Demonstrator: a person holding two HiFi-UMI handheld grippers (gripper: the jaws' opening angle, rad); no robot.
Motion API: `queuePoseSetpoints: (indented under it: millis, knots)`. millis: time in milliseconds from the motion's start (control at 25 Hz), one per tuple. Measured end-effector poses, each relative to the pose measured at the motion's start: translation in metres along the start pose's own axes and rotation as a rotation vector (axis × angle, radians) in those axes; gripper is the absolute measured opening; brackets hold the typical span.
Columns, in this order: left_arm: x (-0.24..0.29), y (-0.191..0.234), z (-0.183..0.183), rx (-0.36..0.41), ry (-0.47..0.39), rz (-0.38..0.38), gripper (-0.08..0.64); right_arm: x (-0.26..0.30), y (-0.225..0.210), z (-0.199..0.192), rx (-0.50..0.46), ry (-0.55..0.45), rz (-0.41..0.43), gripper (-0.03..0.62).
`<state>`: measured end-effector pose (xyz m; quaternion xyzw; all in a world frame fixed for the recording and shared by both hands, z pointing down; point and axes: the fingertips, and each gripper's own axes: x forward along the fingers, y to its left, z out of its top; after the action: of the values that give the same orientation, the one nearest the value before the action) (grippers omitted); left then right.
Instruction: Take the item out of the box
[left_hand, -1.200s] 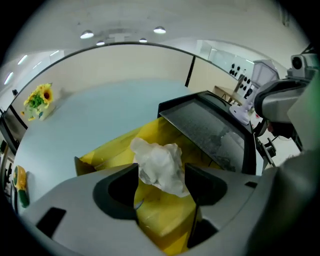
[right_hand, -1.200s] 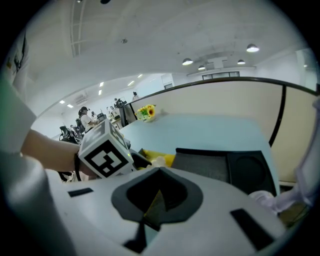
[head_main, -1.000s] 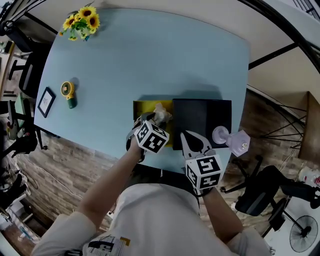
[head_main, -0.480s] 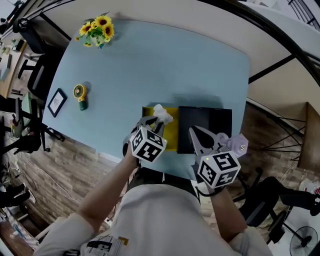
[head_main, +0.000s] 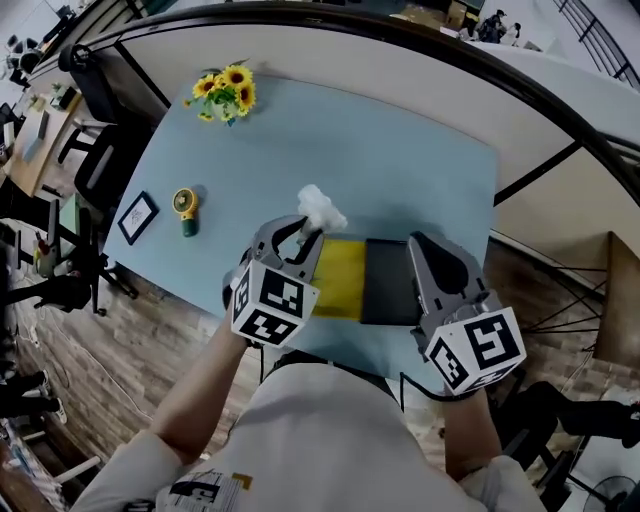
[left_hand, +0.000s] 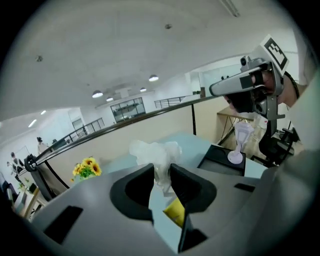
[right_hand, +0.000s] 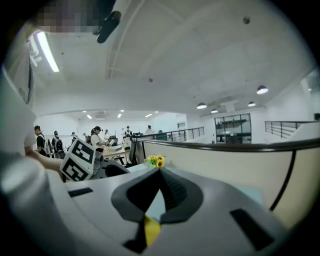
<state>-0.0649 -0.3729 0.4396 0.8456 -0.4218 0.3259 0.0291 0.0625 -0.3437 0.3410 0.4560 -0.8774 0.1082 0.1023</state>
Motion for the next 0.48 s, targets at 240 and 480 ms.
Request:
queuePoseSetpoints:
  millis: [240,480]
  knots:
    - [-0.061,0.033,0.066,0.011,-0.183,0.097,0.107,-0.034,0.016,0.074,-0.056,-0.150,-0.006,0.003]
    - [-0.113,0.051,0.116,0.017,-0.358,0.158,0.107,-0.059,0.022,0.116,-0.084,-0.248,-0.032,0.003]
